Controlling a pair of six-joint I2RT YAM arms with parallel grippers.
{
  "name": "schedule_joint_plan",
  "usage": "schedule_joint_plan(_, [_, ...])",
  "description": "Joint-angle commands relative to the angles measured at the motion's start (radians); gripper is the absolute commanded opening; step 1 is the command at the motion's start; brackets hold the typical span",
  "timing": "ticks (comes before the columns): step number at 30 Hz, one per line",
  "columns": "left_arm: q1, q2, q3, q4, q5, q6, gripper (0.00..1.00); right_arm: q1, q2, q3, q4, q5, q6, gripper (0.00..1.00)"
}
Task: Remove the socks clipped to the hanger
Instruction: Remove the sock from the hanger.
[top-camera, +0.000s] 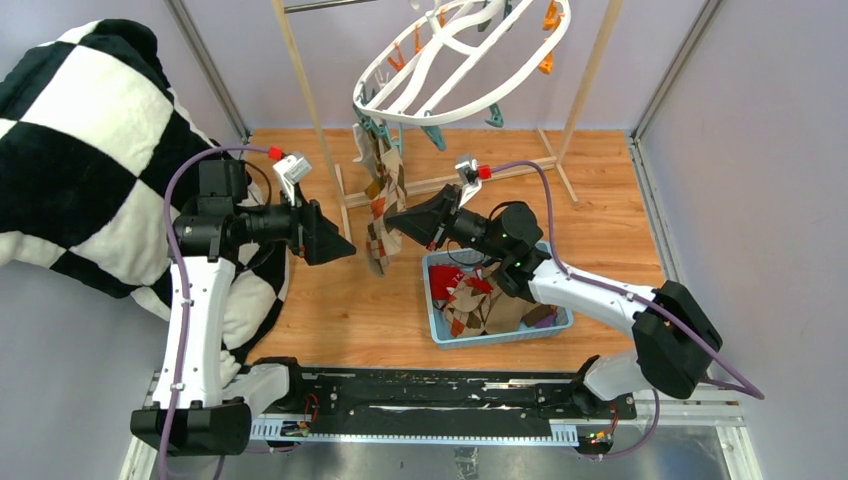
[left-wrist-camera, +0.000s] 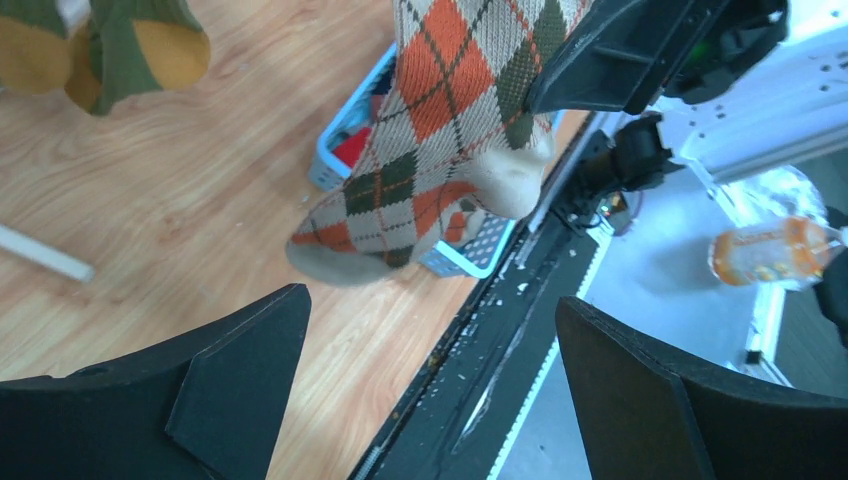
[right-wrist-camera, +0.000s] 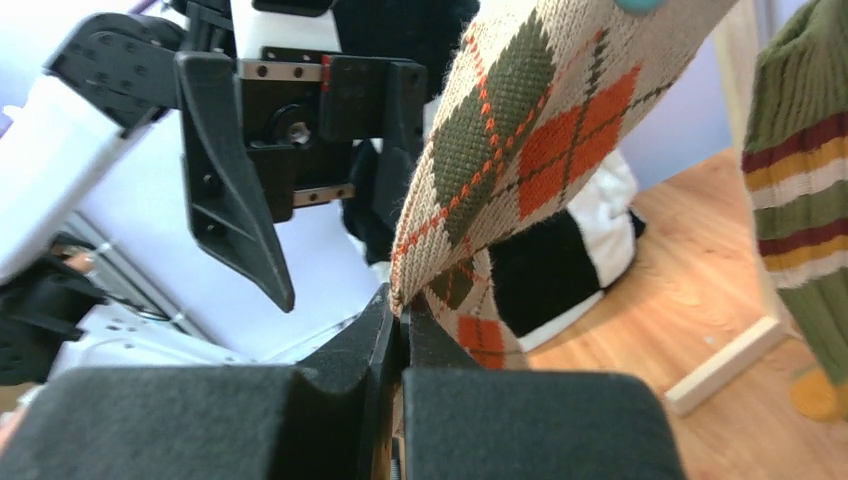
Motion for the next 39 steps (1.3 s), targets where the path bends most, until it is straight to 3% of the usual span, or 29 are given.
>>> schedule_joint_plan(1, [-0.06, 0.035, 0.035, 0.002, 0.105, -0.013, 1.0, -0.019, -0.042, -0.034, 0.147, -0.123, 0.244, 0.03])
schedule_joint_plan(5, [-0.167, 0.061, 0.06, 0.001, 0.065, -0.015, 1.0, -0.022, -0.037, -0.02, 0.197, -0.168, 0.327, 0.06])
schedule_joint_plan(10, [-0.199, 0.11, 0.11, 0.003, 0.055, -0.002, 1.0, -0.04, 0.019, 0.001, 0.355, -0.236, 0.501, 0.08])
schedule_joint_plan(19, [-0.248, 0.159, 0.146, 0.001, 0.19, 0.078, 1.0, -0.042, 0.116, 0.05, 0.505, -0.29, 0.678, 0.11])
schedule_joint_plan(27, [-0.28, 0.141, 0.128, 0.0, 0.237, 0.135, 0.99, -0.04, 0.164, 0.105, 0.467, -0.317, 0.698, 0.17])
schedule_joint_plan(35, [-0.288, 0.152, 0.132, 0.001, 0.215, 0.116, 0.59, -0.034, 0.085, 0.096, 0.221, -0.301, 0.523, 0.27])
schedule_joint_plan(39, [-0.313, 0.133, 0.132, 0.001, 0.166, 0.135, 0.11, -0.031, 0.059, 0.081, 0.178, -0.258, 0.491, 0.33])
